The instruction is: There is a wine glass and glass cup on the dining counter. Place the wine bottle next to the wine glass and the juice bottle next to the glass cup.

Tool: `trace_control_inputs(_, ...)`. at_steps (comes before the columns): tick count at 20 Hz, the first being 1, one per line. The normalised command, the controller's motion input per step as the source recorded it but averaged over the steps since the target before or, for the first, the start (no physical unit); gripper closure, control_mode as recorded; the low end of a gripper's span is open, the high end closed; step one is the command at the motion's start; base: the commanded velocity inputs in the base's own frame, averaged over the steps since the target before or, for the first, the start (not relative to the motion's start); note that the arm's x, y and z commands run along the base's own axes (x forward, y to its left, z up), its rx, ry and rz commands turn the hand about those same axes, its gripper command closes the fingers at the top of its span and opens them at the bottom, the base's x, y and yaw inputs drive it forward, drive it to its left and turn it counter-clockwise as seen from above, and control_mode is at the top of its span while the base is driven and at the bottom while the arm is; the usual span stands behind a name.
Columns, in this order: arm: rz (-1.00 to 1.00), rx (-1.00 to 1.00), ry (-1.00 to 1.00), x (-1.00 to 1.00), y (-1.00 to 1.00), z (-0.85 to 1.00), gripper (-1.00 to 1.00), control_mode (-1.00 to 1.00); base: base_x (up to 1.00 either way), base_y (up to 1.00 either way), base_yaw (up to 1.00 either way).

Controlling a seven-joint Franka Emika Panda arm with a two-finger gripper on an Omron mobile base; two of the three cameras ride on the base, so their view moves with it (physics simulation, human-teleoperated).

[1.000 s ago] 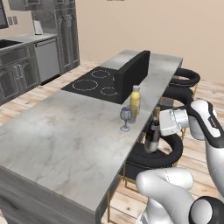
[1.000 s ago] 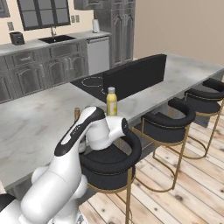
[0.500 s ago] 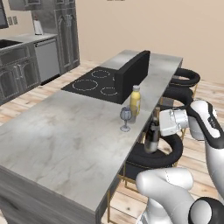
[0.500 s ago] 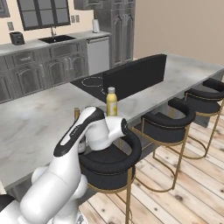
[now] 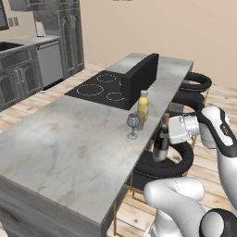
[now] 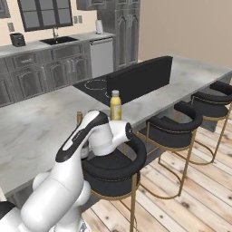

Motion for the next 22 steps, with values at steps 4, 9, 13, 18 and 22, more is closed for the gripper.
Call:
trace_control_inputs(4, -0.07, 0.0, 0.0, 0.06, 0.07, 0.0, 1.0, -1.0, 0.0, 0.0, 0.0)
trace_control_inputs(9, -0.3, 0.0, 0.0, 0.22, 0.22, 0.0, 1.0, -1.0, 0.0, 0.0, 0.0)
trace_control_inputs(13, -0.38, 0.0, 0.02, 0.29, 0.32, 0.0, 1.0, -1.0, 0.0, 0.0, 0.0)
trace_control_inputs(18, -0.38, 0.04, 0.18, 0.22, 0.31, 0.0, 1.0, -1.0, 0.0, 0.0, 0.0)
trace_control_inputs(22, -0.4, 0.02, 0.19, 0.18, 0.35, 0.0, 1.0, -1.0, 0.0, 0.0, 0.0)
